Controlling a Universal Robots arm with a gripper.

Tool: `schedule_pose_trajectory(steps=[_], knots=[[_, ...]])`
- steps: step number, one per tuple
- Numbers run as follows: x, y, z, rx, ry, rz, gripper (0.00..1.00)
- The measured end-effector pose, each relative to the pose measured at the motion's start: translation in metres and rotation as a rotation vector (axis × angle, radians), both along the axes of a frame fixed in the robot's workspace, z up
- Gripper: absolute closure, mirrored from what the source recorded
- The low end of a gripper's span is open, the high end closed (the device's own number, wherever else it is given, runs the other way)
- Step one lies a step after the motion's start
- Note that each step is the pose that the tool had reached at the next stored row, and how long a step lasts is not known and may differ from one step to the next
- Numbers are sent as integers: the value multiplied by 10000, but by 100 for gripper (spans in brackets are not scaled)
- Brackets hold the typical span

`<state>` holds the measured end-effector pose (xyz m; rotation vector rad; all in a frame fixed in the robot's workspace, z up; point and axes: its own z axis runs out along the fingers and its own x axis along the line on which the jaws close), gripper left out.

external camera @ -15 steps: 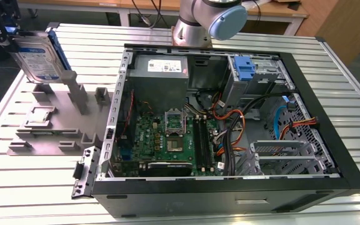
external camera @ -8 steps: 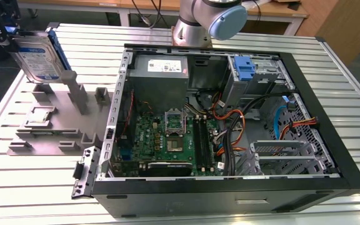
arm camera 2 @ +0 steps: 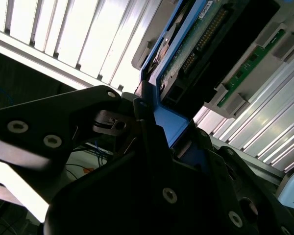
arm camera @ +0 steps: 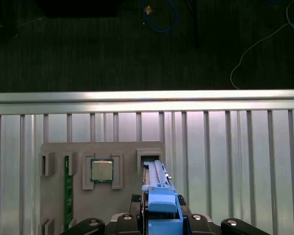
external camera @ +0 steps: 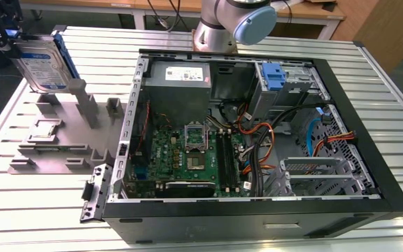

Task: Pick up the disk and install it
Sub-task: 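Pick up the disk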

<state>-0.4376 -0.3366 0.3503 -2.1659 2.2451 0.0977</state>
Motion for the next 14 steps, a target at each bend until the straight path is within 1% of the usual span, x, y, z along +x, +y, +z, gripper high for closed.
schedule_pose_trajectory(steps=[7, 14], knots=[[0, 0, 31, 0, 0, 0, 63], [0, 0, 88, 0, 1, 0, 63]])
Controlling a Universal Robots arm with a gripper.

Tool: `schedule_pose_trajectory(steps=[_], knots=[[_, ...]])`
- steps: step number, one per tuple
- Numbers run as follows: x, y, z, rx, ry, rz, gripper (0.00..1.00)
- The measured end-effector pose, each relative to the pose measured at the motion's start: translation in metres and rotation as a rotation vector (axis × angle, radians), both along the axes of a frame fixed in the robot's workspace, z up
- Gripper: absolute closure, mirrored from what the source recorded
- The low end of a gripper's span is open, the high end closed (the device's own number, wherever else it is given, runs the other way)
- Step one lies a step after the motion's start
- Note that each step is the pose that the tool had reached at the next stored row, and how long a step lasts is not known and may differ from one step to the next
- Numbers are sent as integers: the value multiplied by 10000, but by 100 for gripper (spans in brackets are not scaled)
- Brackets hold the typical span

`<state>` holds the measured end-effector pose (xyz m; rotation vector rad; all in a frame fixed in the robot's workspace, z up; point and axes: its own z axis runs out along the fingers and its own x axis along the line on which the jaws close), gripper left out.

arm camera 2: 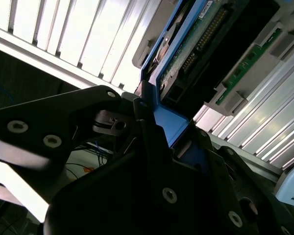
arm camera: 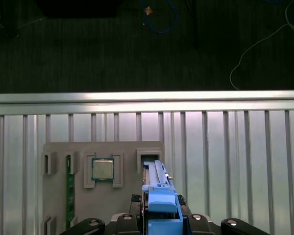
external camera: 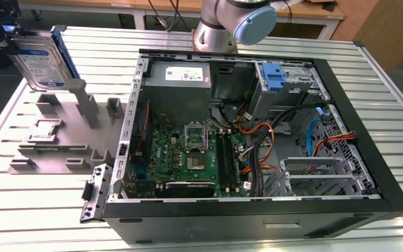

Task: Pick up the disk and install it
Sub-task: 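Pick up the disk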

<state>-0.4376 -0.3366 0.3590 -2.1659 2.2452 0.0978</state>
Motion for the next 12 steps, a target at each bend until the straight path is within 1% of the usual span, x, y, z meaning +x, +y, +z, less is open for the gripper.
schedule_pose_trajectory(steps=[6, 8, 12], knots=[[0, 0, 33, 0, -2, 0, 63], [1, -1, 34, -78, -1, 1, 63], [0, 0, 34, -84, 1, 1, 63]])
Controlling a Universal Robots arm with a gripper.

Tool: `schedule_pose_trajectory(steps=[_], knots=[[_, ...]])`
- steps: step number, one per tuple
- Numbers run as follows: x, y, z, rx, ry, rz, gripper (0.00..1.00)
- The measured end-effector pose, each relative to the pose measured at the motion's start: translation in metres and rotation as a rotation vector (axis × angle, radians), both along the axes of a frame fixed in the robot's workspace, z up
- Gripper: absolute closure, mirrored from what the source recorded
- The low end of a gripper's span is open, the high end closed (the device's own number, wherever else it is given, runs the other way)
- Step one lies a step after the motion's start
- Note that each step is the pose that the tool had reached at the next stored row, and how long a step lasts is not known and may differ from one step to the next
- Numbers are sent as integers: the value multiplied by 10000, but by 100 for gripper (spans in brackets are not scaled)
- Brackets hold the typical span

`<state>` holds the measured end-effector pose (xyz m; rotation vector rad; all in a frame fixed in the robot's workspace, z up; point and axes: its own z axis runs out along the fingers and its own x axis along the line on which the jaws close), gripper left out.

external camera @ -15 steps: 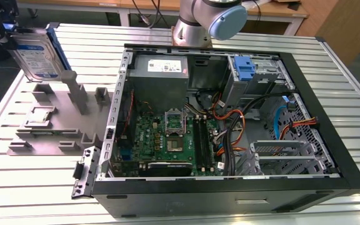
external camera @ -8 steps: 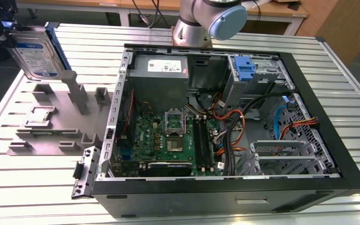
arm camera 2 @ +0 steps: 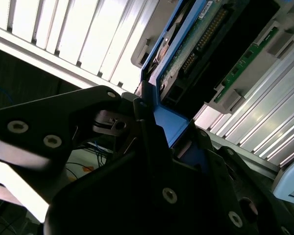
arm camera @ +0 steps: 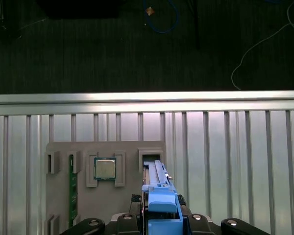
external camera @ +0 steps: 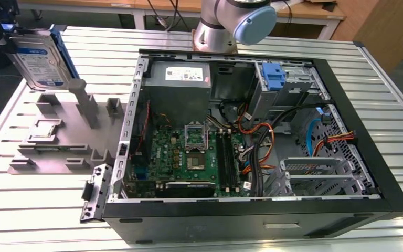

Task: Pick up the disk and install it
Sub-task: 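Pick up the disk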

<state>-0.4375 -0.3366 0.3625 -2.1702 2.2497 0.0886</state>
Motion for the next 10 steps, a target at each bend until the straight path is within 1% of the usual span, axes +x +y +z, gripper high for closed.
schedule_pose_trajectory(steps=[3, 10], knots=[[0, 0, 7, 0, -1, 0, 63], [0, 0, 87, 0, -1, 0, 63]])
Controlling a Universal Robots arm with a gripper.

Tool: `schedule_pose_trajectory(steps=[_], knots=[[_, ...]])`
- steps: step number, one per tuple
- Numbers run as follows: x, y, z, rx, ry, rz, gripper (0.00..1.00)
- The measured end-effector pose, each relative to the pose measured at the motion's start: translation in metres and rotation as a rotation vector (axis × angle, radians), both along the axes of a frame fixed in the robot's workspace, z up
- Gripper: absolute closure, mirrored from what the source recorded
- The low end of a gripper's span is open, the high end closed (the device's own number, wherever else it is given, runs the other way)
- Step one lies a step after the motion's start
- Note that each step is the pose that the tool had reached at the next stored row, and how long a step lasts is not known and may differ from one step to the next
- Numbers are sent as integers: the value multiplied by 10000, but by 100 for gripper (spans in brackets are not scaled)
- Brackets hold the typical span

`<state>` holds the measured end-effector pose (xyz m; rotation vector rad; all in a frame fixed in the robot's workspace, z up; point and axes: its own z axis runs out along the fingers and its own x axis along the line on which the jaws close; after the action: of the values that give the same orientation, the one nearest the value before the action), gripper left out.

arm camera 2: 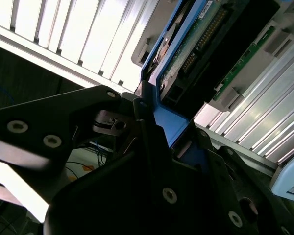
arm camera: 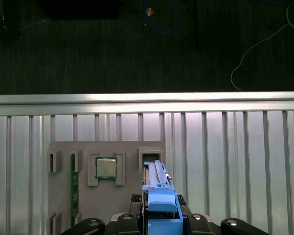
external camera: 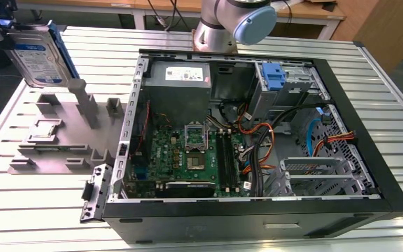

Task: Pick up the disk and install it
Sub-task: 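Pick up the disk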

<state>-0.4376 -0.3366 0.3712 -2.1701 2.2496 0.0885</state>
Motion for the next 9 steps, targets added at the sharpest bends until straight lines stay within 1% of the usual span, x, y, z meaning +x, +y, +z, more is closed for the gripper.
schedule_pose_trajectory(steps=[9], knots=[[0, 0, 58, 0, 0, 0, 63]])
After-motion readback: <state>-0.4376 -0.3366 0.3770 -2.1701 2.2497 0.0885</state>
